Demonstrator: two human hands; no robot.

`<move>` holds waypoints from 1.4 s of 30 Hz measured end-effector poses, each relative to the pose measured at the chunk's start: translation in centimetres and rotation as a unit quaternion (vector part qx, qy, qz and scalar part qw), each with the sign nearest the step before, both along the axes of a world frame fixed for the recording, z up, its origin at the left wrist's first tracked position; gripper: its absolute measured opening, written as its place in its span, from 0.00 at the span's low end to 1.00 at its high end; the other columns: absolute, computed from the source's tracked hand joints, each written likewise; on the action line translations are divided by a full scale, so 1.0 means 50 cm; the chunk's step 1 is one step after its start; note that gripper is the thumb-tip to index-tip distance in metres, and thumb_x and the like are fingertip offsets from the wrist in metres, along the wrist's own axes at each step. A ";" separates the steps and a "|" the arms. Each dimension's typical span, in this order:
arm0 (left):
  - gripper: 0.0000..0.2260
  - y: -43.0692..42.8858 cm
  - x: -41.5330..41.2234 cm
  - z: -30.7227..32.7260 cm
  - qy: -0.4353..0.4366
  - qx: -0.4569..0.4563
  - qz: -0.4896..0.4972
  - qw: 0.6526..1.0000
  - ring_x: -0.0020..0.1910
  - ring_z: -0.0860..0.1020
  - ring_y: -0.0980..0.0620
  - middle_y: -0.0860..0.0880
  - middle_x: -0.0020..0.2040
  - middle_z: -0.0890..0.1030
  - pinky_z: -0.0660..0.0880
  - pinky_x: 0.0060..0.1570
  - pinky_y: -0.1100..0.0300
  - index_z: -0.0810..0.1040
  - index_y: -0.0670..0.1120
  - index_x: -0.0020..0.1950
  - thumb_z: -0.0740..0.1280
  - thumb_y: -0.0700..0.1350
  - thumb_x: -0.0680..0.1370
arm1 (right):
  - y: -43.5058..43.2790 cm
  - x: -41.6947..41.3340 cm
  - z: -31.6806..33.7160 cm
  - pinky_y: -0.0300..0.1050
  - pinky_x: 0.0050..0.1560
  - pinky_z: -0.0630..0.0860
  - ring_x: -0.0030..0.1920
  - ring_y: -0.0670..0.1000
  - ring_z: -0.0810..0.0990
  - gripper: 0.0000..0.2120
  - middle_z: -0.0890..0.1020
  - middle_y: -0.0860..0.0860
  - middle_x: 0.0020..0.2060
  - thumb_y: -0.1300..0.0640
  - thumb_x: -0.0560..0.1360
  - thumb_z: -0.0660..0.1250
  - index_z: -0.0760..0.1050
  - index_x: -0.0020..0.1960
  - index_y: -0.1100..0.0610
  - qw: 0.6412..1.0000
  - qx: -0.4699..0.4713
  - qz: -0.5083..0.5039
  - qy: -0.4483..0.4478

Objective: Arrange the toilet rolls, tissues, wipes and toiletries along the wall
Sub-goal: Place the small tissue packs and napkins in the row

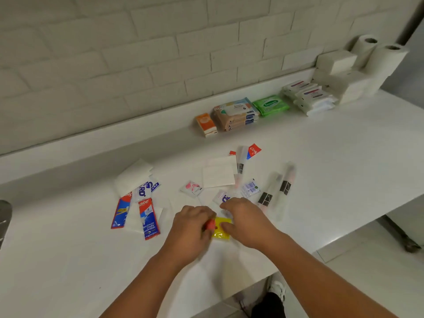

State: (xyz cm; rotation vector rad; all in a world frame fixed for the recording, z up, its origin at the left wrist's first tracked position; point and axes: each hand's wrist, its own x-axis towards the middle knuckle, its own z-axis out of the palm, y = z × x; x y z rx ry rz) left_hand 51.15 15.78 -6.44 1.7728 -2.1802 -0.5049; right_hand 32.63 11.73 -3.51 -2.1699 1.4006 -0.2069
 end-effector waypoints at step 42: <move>0.08 -0.334 -0.027 0.094 0.405 0.041 0.251 0.878 0.34 0.78 0.61 0.55 0.36 0.83 0.73 0.41 0.65 0.83 0.49 0.54 0.75 0.45 0.75 | -0.357 0.013 0.067 0.55 0.58 0.79 0.52 0.53 0.82 0.16 0.82 0.46 0.50 0.63 0.78 0.63 0.72 0.64 0.51 0.892 0.155 -0.188 -0.381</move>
